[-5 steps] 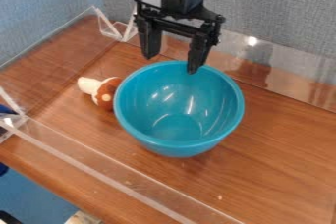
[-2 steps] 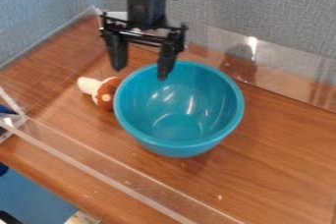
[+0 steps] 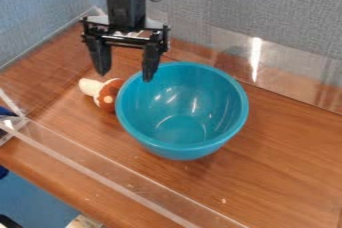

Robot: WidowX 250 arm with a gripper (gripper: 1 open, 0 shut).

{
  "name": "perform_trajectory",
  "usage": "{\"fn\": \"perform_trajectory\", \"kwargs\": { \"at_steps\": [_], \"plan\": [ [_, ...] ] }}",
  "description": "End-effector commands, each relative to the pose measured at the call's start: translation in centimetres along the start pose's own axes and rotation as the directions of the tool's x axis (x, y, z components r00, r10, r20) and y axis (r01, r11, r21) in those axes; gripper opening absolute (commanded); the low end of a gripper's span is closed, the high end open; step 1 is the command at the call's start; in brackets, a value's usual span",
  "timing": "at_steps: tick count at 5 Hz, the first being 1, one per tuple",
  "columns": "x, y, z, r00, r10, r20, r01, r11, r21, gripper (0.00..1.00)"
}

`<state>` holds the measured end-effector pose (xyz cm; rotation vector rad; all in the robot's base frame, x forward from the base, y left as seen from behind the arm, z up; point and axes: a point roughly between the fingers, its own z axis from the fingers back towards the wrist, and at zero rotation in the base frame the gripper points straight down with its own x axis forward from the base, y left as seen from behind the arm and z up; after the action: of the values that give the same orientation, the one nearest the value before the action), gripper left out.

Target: Put the mushroom in the blue bowl

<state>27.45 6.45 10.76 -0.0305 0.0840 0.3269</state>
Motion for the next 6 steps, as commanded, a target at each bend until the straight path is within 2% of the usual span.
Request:
{"fn": "perform_trajectory", "kwargs": {
  "at_steps": [1,3,4,6],
  "plan": [
    [0.2,1.3,1.4,0.994,0.074,0.08,-0.072,0.997,-0.024,1.0],
    [0.8,3.3,-0.3,0.978,0.185,0.098,-0.181,0.982,-0.052,1.0],
    [1.2,3.9,-1.4,0.968,0.227,0.102,-0.223,0.973,-0.052,1.0],
    [2.0,4.2,-3.8,0.959,0.262,0.105,-0.259,0.965,-0.038,1.0]
  ]
}}
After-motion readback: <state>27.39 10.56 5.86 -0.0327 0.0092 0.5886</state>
